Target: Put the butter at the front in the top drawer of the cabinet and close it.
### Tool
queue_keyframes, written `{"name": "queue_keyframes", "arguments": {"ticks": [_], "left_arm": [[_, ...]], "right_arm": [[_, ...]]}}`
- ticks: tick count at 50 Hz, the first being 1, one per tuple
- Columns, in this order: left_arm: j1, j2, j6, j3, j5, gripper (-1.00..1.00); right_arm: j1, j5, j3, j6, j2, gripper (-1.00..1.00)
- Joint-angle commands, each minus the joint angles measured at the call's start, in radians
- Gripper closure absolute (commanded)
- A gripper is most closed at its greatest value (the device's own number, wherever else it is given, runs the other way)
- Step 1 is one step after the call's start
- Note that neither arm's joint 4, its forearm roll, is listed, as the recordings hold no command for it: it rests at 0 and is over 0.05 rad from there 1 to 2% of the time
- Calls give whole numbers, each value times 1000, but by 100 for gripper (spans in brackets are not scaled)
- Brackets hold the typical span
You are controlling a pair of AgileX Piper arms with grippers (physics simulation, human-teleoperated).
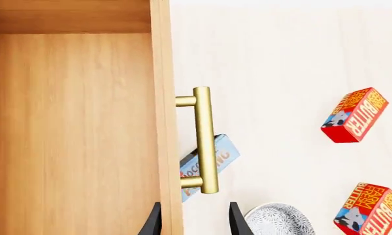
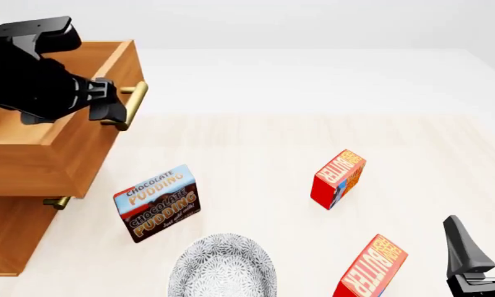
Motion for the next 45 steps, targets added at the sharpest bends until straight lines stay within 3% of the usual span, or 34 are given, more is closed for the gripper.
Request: {"name": "queue_keyframes", "arguments": {"ticks": [1,19,28,35,45], "left_arm": [[-70,23,-16,-7,-21,-100],[-165,54,-58,-8,-53,-100],[-208,97,-72,-57,-60,-100],[-214,115,-69,-70,-60,-100],[-173,104,-16,-180,38,-100]], "right_arm": [[0,-1,1,0,-1,-100],[0,-1,1,0,-1,-100],[0,-1,1,0,-1,-100],[0,-1,1,0,-1,-100],[0,-1,1,0,-1,-100]]}}
